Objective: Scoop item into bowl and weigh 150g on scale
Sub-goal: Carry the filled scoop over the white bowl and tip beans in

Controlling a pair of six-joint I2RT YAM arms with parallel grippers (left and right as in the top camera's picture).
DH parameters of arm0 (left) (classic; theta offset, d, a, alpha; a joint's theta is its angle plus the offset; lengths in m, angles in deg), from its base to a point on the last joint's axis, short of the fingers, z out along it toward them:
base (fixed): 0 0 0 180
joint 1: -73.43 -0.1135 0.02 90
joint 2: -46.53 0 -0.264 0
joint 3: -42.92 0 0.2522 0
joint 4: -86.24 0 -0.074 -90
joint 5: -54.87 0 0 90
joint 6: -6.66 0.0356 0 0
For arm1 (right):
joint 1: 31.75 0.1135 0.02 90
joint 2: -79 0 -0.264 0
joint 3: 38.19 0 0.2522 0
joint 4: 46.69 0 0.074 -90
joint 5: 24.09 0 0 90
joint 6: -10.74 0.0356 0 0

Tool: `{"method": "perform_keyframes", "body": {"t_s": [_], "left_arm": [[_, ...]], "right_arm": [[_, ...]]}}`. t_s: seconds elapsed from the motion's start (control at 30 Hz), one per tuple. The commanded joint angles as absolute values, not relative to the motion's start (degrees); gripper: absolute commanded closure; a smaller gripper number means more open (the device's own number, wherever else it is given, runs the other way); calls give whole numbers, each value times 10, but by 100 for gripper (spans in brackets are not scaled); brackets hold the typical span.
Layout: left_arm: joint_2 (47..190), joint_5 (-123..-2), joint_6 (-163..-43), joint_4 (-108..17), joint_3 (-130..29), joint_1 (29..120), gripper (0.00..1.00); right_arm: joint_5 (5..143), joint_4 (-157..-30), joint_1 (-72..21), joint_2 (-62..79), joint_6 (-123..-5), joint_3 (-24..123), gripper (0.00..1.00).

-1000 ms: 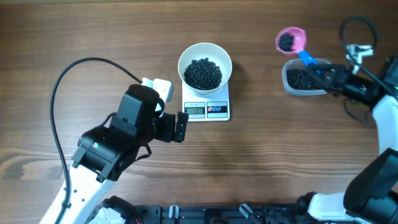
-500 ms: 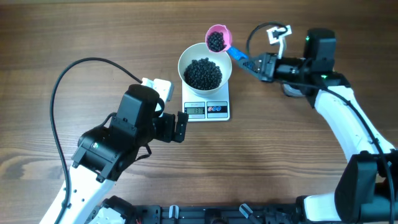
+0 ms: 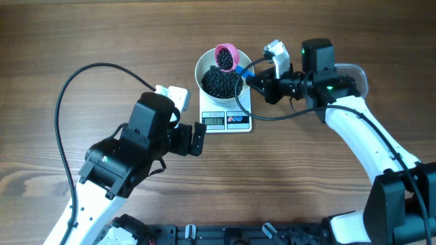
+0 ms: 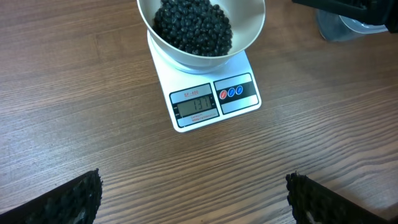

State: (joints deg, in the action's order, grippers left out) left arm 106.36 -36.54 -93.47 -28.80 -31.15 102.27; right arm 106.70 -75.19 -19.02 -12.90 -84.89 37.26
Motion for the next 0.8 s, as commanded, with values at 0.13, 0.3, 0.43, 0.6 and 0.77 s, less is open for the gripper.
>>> {"method": "perform_keyframes", "body": {"t_s": [0.13, 0.3, 0.43, 0.6, 0.77], "left_arm": [[1062, -368, -926, -289, -312, 1025, 0], [1062, -368, -926, -289, -312, 1025, 0], [1062, -368, -926, -289, -312, 1025, 0], [1062, -368, -926, -289, -312, 1025, 0], [1062, -368, -926, -289, -312, 1025, 0]], "right_arm": [[955, -791, -157, -115, -939, 379, 96], [954, -791, -156, -109, -941, 384, 96], [921, -796, -156, -107, -940, 384, 96], [965, -792, -156, -106, -928, 386, 96], [1031, -789, -156, -106, -926, 386, 96]]}}
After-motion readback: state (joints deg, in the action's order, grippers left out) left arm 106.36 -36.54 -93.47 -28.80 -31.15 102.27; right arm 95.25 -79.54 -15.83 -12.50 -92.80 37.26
